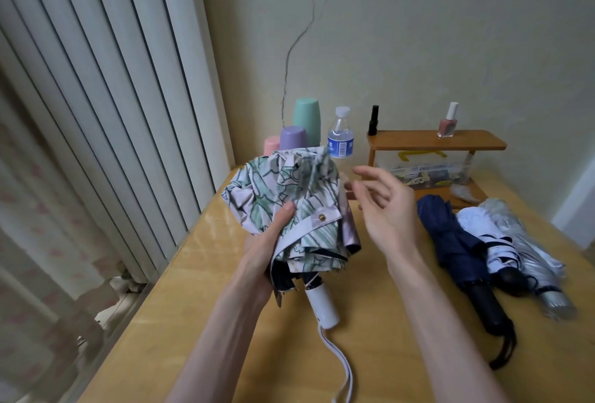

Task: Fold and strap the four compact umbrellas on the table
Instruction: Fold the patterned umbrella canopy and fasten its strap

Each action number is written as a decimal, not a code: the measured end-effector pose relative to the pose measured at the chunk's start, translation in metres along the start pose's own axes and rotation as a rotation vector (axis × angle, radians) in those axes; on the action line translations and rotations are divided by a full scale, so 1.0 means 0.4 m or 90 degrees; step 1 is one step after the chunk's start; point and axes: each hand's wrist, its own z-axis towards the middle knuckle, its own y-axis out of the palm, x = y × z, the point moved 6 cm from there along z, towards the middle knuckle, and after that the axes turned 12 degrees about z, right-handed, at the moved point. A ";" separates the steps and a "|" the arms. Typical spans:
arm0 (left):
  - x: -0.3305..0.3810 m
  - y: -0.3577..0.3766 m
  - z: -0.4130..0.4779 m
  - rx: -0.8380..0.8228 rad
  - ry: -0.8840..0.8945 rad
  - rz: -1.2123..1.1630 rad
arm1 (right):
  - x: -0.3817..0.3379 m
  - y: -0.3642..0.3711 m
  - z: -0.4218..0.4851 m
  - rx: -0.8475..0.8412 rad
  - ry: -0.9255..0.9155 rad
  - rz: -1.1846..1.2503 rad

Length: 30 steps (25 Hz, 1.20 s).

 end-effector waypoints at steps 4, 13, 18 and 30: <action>0.022 -0.023 0.012 0.057 0.068 -0.023 | -0.028 0.041 -0.014 -0.106 0.041 -0.060; 0.035 -0.024 0.006 0.068 0.095 -0.022 | -0.008 0.022 -0.016 -0.015 0.136 -0.028; 0.048 -0.040 0.013 0.045 0.101 0.021 | 0.003 -0.082 0.015 0.064 0.105 -0.038; 0.088 -0.024 0.002 -0.063 0.189 0.257 | -0.089 0.032 0.008 -0.246 0.002 -0.122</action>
